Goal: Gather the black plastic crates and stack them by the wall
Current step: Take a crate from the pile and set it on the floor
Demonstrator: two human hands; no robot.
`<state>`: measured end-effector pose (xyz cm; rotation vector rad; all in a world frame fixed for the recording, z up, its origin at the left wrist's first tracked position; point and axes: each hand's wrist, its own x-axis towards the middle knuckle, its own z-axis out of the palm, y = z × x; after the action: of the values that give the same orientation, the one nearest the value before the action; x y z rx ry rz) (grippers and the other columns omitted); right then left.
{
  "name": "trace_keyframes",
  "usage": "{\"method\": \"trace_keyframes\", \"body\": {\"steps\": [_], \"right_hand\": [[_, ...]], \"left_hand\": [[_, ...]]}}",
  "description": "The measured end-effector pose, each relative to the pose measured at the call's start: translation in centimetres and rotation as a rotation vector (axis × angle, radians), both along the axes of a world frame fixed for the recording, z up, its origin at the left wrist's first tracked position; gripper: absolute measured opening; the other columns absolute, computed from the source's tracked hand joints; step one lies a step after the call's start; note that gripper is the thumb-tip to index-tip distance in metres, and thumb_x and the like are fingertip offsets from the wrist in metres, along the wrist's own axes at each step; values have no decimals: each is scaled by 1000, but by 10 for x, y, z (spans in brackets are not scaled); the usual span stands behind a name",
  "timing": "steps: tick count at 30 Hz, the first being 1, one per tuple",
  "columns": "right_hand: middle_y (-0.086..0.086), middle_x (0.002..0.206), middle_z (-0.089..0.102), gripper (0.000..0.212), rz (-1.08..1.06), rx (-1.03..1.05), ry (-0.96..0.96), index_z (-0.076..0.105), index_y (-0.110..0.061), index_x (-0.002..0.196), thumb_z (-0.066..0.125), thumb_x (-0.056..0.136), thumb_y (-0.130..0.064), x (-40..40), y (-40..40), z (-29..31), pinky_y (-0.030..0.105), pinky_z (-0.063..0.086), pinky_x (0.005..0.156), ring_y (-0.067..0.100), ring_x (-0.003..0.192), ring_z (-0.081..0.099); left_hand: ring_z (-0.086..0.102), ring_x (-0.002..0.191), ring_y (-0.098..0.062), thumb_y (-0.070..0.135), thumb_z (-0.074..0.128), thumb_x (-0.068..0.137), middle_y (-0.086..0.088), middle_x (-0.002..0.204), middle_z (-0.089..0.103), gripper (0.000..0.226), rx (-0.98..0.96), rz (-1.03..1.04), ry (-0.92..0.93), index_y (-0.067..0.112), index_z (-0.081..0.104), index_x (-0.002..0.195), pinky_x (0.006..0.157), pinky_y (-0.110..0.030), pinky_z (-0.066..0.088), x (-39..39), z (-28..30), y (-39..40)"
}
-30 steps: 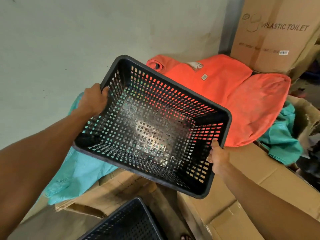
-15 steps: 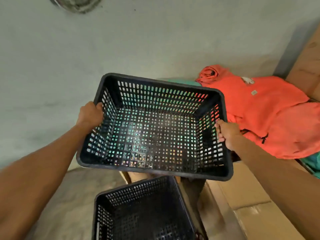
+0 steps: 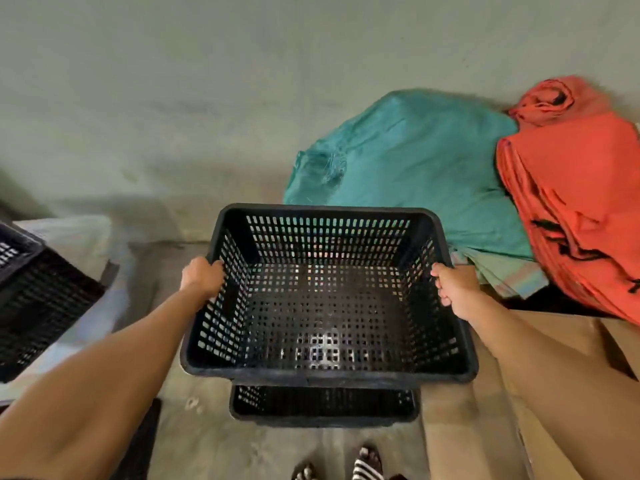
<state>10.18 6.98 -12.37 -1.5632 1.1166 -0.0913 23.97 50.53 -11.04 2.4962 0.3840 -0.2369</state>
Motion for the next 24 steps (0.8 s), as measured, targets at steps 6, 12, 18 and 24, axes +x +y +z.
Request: {"method": "trace_keyframes", "body": {"steps": [6, 12, 18, 24], "right_hand": [[2, 55, 45, 13, -37, 34, 122, 55, -13, 83, 60, 88, -24, -16, 15, -46, 19, 26, 35, 15, 38, 37], [10, 82, 62, 27, 101, 10, 114, 50, -9, 120, 51, 99, -26, -34, 21, -56, 25, 45, 45, 17, 55, 51], [14, 83, 65, 50, 197, -63, 153, 35, -8, 145, 39, 103, -35, -40, 22, -57, 29, 45, 47, 20, 54, 52], [11, 75, 65, 52, 275, -40, 212, 35, -5, 146, 37, 103, -35, -42, 16, -57, 27, 45, 44, 18, 50, 53]], "left_hand": [[54, 49, -21, 16, 55, 94, -6, 61, 59, 15, -195, 40, 125, 4, 63, 92, 49, -27, 41, -14, -45, 16], [61, 54, -16, 15, 41, 99, -10, 78, 59, 20, -407, 56, 195, 2, 56, 94, 49, -29, 44, -22, -71, 20], [65, 61, -25, 29, 33, 101, -11, 87, 71, 32, -340, 110, 146, 11, 55, 115, 55, -32, 50, -34, -81, 22], [57, 57, -21, 27, 32, 103, -11, 82, 62, 30, -425, 101, 216, 8, 52, 114, 54, -34, 48, -39, -82, 30]]}}
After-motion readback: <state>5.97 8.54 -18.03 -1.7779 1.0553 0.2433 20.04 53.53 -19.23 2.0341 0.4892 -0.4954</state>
